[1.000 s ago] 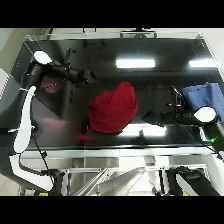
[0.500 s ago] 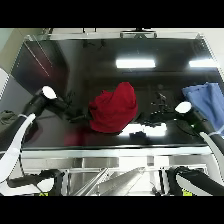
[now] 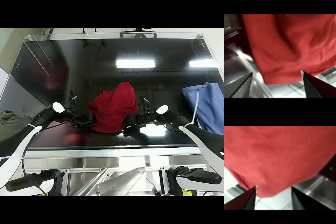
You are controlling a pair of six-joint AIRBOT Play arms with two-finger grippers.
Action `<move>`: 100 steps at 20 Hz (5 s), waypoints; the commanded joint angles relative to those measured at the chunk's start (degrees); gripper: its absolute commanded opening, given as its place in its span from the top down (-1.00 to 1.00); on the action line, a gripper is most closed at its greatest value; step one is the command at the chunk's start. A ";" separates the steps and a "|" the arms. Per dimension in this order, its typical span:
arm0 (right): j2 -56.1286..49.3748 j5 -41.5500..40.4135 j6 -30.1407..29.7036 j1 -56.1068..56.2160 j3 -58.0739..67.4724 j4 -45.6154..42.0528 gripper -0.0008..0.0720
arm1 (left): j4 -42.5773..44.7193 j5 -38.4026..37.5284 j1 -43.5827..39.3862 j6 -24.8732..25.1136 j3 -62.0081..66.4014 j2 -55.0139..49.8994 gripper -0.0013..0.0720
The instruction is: Fold the shirts.
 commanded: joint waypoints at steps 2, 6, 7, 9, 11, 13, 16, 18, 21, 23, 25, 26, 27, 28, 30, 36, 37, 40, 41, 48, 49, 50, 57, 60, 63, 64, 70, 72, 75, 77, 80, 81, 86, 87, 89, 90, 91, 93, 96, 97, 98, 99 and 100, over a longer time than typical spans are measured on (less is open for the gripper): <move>-3.26 -3.45 -4.66 2.86 -0.04 6.16 -0.32 | -0.28 1.46 -0.94 0.59 1.07 -4.35 -0.28; -3.15 -1.53 -11.23 3.34 0.39 14.10 0.94 | -3.13 -2.32 -3.15 4.02 6.62 -5.84 0.92; -2.93 -0.13 -11.65 3.32 1.22 13.97 0.93 | -3.13 -3.78 -3.19 4.26 8.13 -4.98 0.92; -0.90 3.17 -12.31 2.43 3.65 12.98 0.93 | -3.10 -7.52 -2.64 4.31 11.34 -1.49 0.93; 3.41 6.91 -12.15 -0.11 7.50 12.31 0.93 | -3.34 -10.60 -1.27 4.24 15.65 4.37 0.93; 9.03 10.62 -11.26 -3.67 13.97 12.35 0.93 | -3.37 -11.30 0.44 3.30 22.12 10.73 0.93; 16.20 13.14 -10.47 -7.65 31.26 12.33 0.93 | -5.88 -10.62 2.36 3.19 38.32 17.92 0.93; 17.66 13.14 -8.83 -7.74 45.66 11.93 0.93 | -6.69 -9.99 2.27 2.23 50.77 19.04 0.92; 17.59 12.04 -7.13 -7.72 63.69 11.04 0.93 | -6.56 -10.21 1.22 -0.61 70.55 17.55 0.92; 17.57 10.29 -3.89 -7.72 70.69 7.23 0.93 | -6.60 -10.62 1.20 -2.62 79.49 15.67 0.92; 17.55 9.81 -3.04 -7.69 72.67 5.22 0.93 | -6.60 -10.47 1.22 -2.99 78.97 15.80 0.92; 16.90 10.32 -2.75 -7.69 72.67 3.91 0.93 | -6.23 -9.49 1.22 -2.84 75.25 16.57 0.91; 15.65 11.41 -1.62 -7.65 72.67 2.14 0.93 | -6.05 -7.96 1.27 -2.12 69.85 17.35 0.90; 13.60 13.38 -0.42 -7.56 72.67 0.61 0.93 | -6.01 -6.67 1.27 -0.87 64.70 17.59 0.90; 7.96 17.70 0.63 -7.28 72.24 -0.55 0.93 | -6.05 -5.68 1.27 1.84 57.35 15.52 0.90; -15.23 20.20 5.44 -6.62 69.83 -11.21 0.93 | -6.16 -0.48 4.26 7.98 52.68 -6.32 0.90; -19.52 18.56 6.56 -6.71 69.85 -13.75 0.93 | -6.25 0.59 5.33 9.11 52.68 -10.51 0.90; -28.24 16.83 7.43 -9.03 69.88 -15.17 -0.27 | -6.32 -0.26 9.64 9.64 52.68 -18.34 -0.26; -29.29 17.92 7.43 -10.51 69.88 -15.19 -0.35 | -6.27 -2.47 11.43 9.53 52.68 -19.43 -1.00; -28.79 41.33 6.78 -21.94 69.83 -27.45 -0.88 | -6.10 -31.28 19.61 6.40 47.63 -16.96 -0.97; -28.79 43.87 6.54 -21.94 69.77 -31.06 -0.89 | -6.03 -32.46 18.75 6.29 43.10 -15.10 -0.97; -28.76 44.65 5.68 -21.90 69.31 -32.65 -0.89 | -6.03 -33.07 17.68 6.32 37.90 -13.03 -0.97; -30.84 43.93 2.14 -17.55 66.66 -31.87 -0.88 | -6.36 -22.84 6.32 4.63 -4.66 5.86 -0.97; -32.50 42.27 2.01 -14.71 66.66 -31.91 -0.85 | -6.54 -14.80 1.07 0.74 -13.94 10.84 -0.94; -34.14 41.88 2.03 -13.00 66.66 -31.89 -0.85 | -6.62 -9.09 -2.78 -1.84 -19.26 13.33 -0.92; -34.42 41.77 2.01 -12.66 66.66 -31.80 -0.85 | -6.64 -7.74 -3.69 -1.90 -20.04 13.49 -0.92; -34.58 41.53 1.53 -12.28 66.66 -31.01 -0.02 | -6.51 -2.51 -6.54 -2.32 -20.50 13.44 -0.92; -34.58 41.53 1.31 -12.28 66.66 -28.79 -0.02 | -6.71 -0.46 -6.54 -2.32 -20.50 13.44 -0.91; -34.60 41.33 1.33 -12.28 66.66 -25.33 0.74 | -8.85 1.09 -6.54 -1.49 -20.44 13.46 0.95; -34.60 41.35 1.33 -12.35 66.66 -25.40 0.93 | -10.14 0.76 -6.54 0.96 -18.64 13.46 0.88; -34.18 41.57 2.34 -13.70 66.77 -25.90 0.93 | -4.59 -0.68 -3.87 1.73 -11.19 13.44 0.88; -33.73 41.64 3.63 -14.82 66.77 -26.77 0.93 | -1.20 -1.75 -1.09 1.73 -7.65 13.44 0.88; -28.35 43.78 4.76 -23.71 60.89 -17.05 0.93 | 8.17 -2.23 22.32 3.39 15.21 9.01 0.88; -25.75 41.92 3.87 -25.00 55.67 -12.55 0.93 | 8.17 -2.08 25.97 4.74 20.96 6.19 0.88; -18.38 37.07 1.42 -25.79 40.83 -9.25 0.93 | 8.17 -2.12 29.57 6.54 31.76 -0.15 0.88; -14.67 34.29 0.57 -25.18 33.31 -9.29 0.93 | 8.17 -2.27 30.01 6.78 37.48 -4.11 0.88; -10.99 31.67 0.35 -24.28 25.92 -9.18 0.93 | 8.17 -2.16 29.94 6.78 42.32 -7.67 0.88; -3.72 26.03 -0.42 -21.70 11.69 -7.54 0.93 | 8.33 -1.90 28.55 6.97 51.93 -15.10 0.88; 4.79 19.34 -1.60 -19.37 -2.80 -2.12 0.93 | 8.28 -2.23 25.81 6.88 65.48 -25.38 0.88; 6.62 17.44 -1.95 -19.39 -5.75 -0.24 0.93 | 8.28 -2.60 24.81 6.93 68.39 -27.85 0.88; 7.80 16.09 -1.95 -19.43 -7.45 0.46 0.93 | 8.28 -3.45 23.82 6.91 70.79 -30.03 0.88; 8.07 15.78 -2.01 -19.50 -7.61 0.11 0.93 | 8.37 -4.42 22.91 6.93 72.52 -31.80 0.88; 8.04 15.76 -2.78 -19.91 -7.52 0.20 0.93 | 8.39 -4.94 22.29 6.93 72.96 -32.70 0.88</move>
